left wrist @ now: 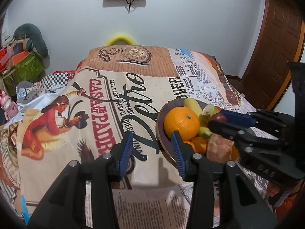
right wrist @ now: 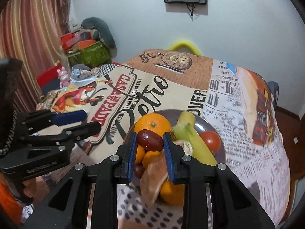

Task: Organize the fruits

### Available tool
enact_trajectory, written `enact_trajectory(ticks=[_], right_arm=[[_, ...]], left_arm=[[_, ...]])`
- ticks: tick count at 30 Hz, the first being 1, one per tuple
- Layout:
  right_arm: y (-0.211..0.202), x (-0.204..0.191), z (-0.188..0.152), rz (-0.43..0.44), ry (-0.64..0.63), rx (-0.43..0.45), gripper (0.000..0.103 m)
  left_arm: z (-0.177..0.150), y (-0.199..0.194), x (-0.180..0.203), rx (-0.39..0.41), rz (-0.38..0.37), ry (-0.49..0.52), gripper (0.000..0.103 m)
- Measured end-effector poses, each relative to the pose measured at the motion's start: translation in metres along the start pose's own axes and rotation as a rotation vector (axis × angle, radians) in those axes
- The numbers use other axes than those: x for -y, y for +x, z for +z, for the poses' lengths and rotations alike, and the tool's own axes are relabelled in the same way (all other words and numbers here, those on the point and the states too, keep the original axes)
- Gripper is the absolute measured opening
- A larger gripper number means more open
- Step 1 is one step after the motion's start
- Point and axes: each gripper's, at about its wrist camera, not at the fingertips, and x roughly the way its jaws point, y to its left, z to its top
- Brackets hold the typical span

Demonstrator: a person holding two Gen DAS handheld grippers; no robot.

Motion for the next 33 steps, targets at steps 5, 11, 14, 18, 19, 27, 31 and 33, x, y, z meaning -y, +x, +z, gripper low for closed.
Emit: enact_trajectory(ticks=[5,11,14,18,19,27,31,33], right_arm=[[0.016,-0.002,0.001,-0.054,-0.052,-0.041,0.025],[0.012,-0.001,0.000,-0.047,-0.055,-0.037,0.029],[0.011,-0.001,0.001,-0.047,-0.052,-0.032,0.031],[0.000,0.000,0.002,-0.045,-0.033,-0.007,0.031],[-0.004,0.001,0.002,-0.041,-0.030,0.004,0.031],[-0.083,0.005,0.006,-0.060,0.041,0.143,0.031],[-0.141,0.003,0.002,-0.102,0.075,0.242,0.031],[-0.168,0.001,-0.002,-0.111,0.090,0.286,0.031]], left_arm=[[-0.001,0.019,-0.002,-0.030,-0.032,-0.015,0.043],[-0.010,0.041,0.007,-0.078,-0.051,-0.005,0.043],[-0.013,0.043,0.010,-0.086,-0.054,-0.002,0.043],[-0.011,0.034,0.012,-0.075,-0.049,-0.002,0.043],[-0.010,0.030,0.012,-0.068,-0.049,-0.003,0.043],[0.003,-0.059,0.032,0.096,-0.034,0.024,0.043],[0.008,-0.117,0.046,0.200,-0.046,0.032,0.043],[0.009,-0.147,0.054,0.252,-0.049,0.038,0.043]])
